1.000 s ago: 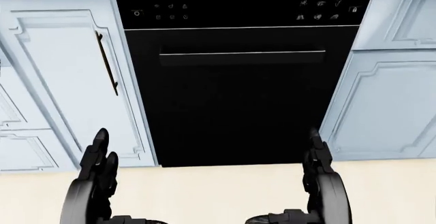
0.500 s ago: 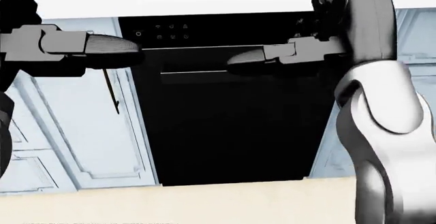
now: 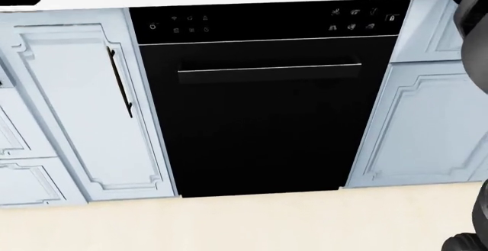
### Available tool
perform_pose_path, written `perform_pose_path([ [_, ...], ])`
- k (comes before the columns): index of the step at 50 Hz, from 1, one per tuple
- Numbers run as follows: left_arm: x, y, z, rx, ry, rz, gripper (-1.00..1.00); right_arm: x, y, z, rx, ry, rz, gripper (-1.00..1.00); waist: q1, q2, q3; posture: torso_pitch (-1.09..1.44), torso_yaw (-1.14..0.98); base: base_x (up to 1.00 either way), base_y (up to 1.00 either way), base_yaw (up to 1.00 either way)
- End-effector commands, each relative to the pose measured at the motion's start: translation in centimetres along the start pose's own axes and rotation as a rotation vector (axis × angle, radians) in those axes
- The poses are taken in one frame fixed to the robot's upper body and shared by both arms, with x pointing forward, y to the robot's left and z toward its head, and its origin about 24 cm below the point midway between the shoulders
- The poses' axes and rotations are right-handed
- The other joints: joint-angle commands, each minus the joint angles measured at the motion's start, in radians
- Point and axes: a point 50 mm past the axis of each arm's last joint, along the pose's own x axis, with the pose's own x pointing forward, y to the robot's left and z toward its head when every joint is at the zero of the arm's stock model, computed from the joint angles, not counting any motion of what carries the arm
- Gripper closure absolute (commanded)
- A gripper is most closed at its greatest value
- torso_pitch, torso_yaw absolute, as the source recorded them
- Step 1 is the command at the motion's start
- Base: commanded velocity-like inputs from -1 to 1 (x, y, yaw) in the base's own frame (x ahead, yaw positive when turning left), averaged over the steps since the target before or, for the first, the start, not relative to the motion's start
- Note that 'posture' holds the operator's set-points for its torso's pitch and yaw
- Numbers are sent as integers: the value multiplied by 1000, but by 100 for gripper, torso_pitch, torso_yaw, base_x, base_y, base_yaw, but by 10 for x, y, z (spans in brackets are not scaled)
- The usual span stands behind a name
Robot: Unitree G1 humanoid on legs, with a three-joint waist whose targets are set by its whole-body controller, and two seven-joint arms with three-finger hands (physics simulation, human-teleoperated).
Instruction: Close the lid of the electric kettle.
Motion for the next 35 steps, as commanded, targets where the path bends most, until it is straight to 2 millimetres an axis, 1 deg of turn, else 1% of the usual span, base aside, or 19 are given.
perform_pose_path([
  [1,-3,-2,17,-11,-91,-8,-100,-4,-2,22,-4,-119,-11,-100,-3,1,-19,0,0,33,0,0],
  [6,-3,0,19,-10,-93,-1,-100,-3,-1,19,-5,-110,-9,-100,2,-23,-11,0,0,37,0,0],
  [8,-3,0,18,-11,-91,-1,-100,-3,0,18,-6,-109,-6,-100,-2,-16,-22,0,0,38,0,0],
  [10,-4,-1,20,-8,-96,-2,-100,-3,1,19,-5,-108,-3,-100,1,-22,-25,0,0,39,0,0],
  [11,-4,0,21,-13,-97,-2,-100,-4,1,19,-5,-109,-3,-100,1,-19,-30,0,0,38,0,0],
  [14,-6,-1,24,-12,-101,-6,-100,-3,1,17,-3,-106,-5,-100,-4,5,-26,0,0,38,0,0],
  [16,-5,-1,24,-12,-101,-5,-100,-2,1,16,-3,-100,-5,-100,-10,32,-23,0,0,38,0,0],
  [17,-5,-1,25,-12,-101,-5,-100,-2,1,15,-2,-97,-9,-100,-14,56,-28,0,0,41,0,0],
  [18,-6,-1,24,-13,-99,-6,-100,-2,0,15,-1,-97,-8,-100,-15,96,-42,0,0,41,0,0],
  [19,-6,-1,23,-12,-99,-5,-100,-2,0,15,-1,-97,-8,-100,-4,65,-29,0,0,41,0,0],
  [20,-6,-1,24,-13,-99,-5,-100,-2,1,15,1,-97,-4,-100,-14,81,-25,0,0,41,0,0],
  [23,-7,-1,25,-15,-100,-6,-100,-2,3,14,-3,-95,3,-100,-1,60,-36,0,0,41,0,0],
  [28,-6,-1,24,-13,-99,-5,-100,-2,3,14,-2,-95,3,-100,15,18,-31,0,0,42,0,0],
  [30,-6,-1,24,-12,-99,-5,-100,-2,3,12,-7,-90,2,-100,23,-13,-36,0,0,41,0,0],
  [31,-6,-1,24,-10,-100,-5,-100,-2,4,13,-7,-91,3,-100,26,-38,-44,0,0,42,0,0],
  [32,-7,-1,25,-9,-101,-5,-100,-2,4,13,-6,-90,4,-100,26,-75,-74,0,0,45,0,0],
  [33,-7,-1,24,-8,-100,-6,-100,-2,5,14,-7,-91,5,-100,14,-45,-27,0,0,47,0,0],
  [34,-7,-2,24,-6,-100,-7,-100,-2,5,13,-5,-92,5,-100,26,-61,-11,0,0,47,0,0],
  [35,-7,-2,25,-6,-102,-8,-100,-2,4,13,-6,-93,4,-100,11,-54,-21,0,0,47,0,0],
])
